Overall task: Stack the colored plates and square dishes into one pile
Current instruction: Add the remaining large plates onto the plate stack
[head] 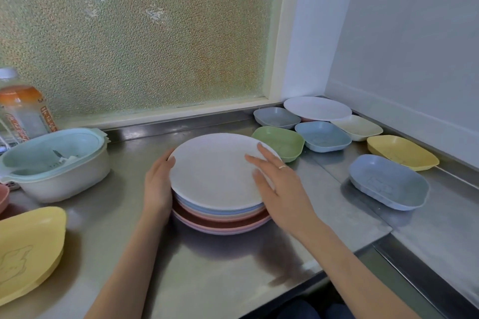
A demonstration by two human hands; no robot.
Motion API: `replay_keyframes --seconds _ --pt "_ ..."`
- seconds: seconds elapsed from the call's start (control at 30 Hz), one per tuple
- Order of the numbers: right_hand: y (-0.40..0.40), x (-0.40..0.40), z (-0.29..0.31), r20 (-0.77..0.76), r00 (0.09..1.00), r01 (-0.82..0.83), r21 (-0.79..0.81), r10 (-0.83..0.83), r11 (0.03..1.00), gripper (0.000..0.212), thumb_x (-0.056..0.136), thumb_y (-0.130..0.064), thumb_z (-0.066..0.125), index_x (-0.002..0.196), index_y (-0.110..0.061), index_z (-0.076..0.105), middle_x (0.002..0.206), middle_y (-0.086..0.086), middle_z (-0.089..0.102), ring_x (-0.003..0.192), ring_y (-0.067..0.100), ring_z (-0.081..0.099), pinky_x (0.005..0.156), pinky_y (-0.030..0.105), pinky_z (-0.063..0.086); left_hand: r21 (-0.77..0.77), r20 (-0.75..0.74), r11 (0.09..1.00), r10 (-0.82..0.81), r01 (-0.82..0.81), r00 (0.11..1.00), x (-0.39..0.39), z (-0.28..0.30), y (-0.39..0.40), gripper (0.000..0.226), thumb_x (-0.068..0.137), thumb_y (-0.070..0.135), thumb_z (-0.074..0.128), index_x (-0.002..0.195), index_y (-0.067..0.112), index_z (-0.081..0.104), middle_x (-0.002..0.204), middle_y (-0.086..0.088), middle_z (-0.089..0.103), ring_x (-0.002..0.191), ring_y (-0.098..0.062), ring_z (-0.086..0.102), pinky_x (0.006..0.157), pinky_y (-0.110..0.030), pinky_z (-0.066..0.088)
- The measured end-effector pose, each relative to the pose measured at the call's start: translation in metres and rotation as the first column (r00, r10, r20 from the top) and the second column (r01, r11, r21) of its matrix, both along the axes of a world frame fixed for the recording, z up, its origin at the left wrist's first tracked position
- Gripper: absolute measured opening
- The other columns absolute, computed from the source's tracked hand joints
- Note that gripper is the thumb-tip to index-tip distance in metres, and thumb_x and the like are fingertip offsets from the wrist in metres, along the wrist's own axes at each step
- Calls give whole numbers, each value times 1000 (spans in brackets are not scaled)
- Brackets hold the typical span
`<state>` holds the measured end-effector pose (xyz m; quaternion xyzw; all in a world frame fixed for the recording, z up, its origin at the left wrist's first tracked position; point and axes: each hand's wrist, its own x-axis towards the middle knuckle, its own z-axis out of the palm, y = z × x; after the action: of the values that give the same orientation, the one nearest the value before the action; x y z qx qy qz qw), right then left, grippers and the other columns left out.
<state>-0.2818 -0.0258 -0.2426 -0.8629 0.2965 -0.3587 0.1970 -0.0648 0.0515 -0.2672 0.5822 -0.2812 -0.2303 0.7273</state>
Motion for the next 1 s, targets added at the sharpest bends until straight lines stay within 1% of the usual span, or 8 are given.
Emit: replay_keyframes --seconds 0.1,0.17,0.33,0.43,0.57,0.7,0.9,1.0 --pt "-37 -3 14 149 981 126 -15 -122 992 33 96 -29 42 123 -23 61 143 2 49 131 14 43 106 24 30 -4 0 1000 4 -4 1000 1 -3 -2 33 89 18 46 108 28 71 105 7 75 98 -10 69 75 -21 52" --pt "-76 -3 25 173 955 245 -9 -239 970 28 97 -22 46 120 -16 61 136 7 55 125 21 49 100 27 33 -3 -13 1000 19 -19 1000 1 -4 -3 34 92 12 44 113 23 69 110 0 73 101 -17 67 80 -28 52" --pt "-186 4 33 -134 888 440 -33 -440 898 32 92 -17 45 121 -11 57 134 11 51 115 31 53 91 43 44 -12 -1 1000 -17 17 1000 2 -4 -2 44 83 17 46 121 17 66 118 -8 71 110 -27 65 95 -44 48" --pt "-233 8 22 -358 802 473 -110 -479 874 37 92 -14 44 128 -13 51 136 12 50 120 34 49 92 45 40 -12 28 1000 18 -18 999 4 -8 -3 40 83 14 46 110 28 72 108 4 75 102 -18 68 83 -35 51" --pt "-275 13 4 -490 711 492 -166 -504 855 36 88 -11 47 124 -8 49 123 15 58 113 34 52 91 41 36 -34 17 999 -25 25 1000 6 -12 -4 49 88 5 39 100 37 75 102 8 77 90 -9 72 68 -19 57" --pt "-297 18 -7 -531 648 493 -253 -545 833 22 86 -9 48 106 -7 55 107 15 63 103 33 56 87 38 37 -38 14 998 -47 48 999 6 -12 -5 55 89 3 36 98 40 76 100 10 77 89 -7 72 66 -17 56" --pt "-298 24 -7 -483 613 528 -339 -626 779 21 79 8 49 87 -10 55 94 19 64 90 36 59 71 35 34 -53 -74 998 -43 39 996 7 -12 -6 51 88 5 38 101 36 76 106 2 76 96 -18 71 77 -37 53" --pt "-291 21 2 -442 617 533 -374 -651 759 25 75 15 48 82 -9 51 80 18 61 81 36 60 65 33 29 -48 -95 999 -21 17 995 5 -11 -6 47 87 6 40 100 35 76 107 1 76 99 -20 70 80 -39 50"
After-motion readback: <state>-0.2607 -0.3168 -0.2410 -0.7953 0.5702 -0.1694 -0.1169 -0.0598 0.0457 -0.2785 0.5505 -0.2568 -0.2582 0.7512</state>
